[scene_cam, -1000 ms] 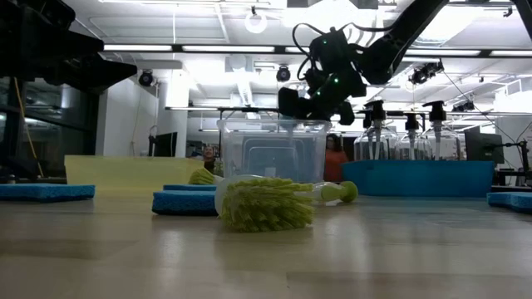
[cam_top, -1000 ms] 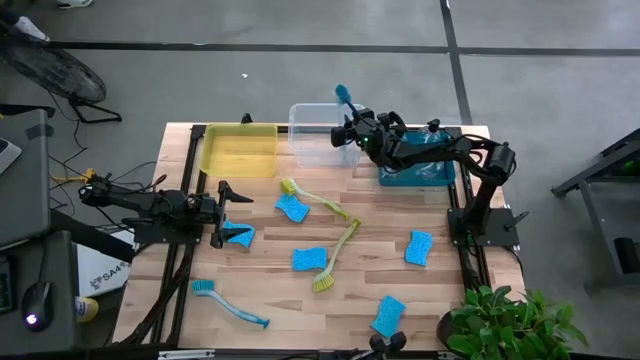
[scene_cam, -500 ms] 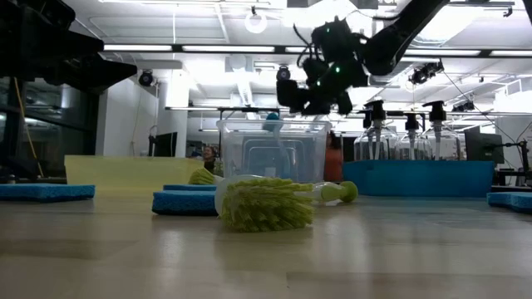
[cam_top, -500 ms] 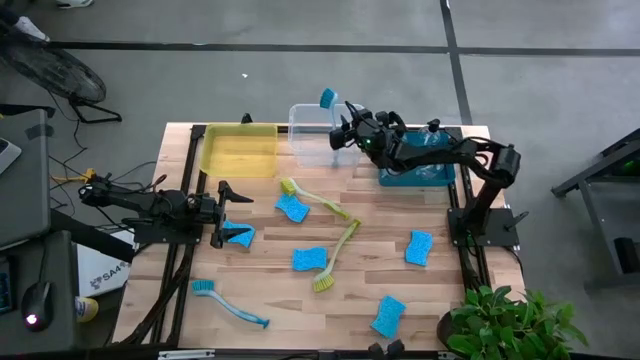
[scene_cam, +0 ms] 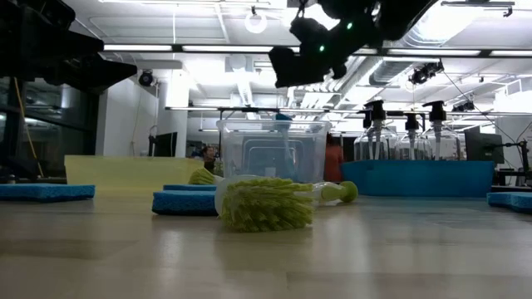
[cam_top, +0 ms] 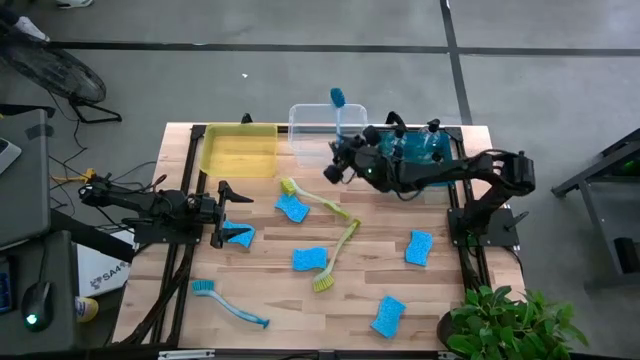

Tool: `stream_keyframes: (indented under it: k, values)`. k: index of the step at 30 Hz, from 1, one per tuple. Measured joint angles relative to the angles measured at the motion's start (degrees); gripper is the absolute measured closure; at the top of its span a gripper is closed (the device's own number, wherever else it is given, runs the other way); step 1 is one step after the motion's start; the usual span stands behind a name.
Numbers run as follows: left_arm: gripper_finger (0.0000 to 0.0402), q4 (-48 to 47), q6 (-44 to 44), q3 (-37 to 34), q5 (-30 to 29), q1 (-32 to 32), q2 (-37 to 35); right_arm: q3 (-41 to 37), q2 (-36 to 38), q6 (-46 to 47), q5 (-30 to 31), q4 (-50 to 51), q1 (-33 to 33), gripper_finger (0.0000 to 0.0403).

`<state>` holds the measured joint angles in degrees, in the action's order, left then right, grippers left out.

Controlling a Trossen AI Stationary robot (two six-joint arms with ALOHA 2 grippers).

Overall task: Pick & Place Kitchen Sink Supplies
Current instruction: Put the green dish brush into the transparent container

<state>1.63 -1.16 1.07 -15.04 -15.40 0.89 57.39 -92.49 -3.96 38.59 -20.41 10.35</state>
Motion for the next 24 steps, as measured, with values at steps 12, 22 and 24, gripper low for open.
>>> stream_keyframes:
  k: [12,22,24]
  values:
    - [0.002,0.0,0.01,-0.01,0.0,0.0,0.0,0.0,0.91,-10.32,-15.59,20.0,-9.47,0.0251]
    - [0.002,0.02,-0.01,0.01,0.0,0.0,0.0,-0.02,0.38,-23.72,-25.22,28.36,-17.25,0.0251]
    - [0.002,0.0,-0.01,-0.01,-0.01,0.0,-0.01,-0.01,-0.39,-25.48,-28.35,28.67,-18.21,0.0251]
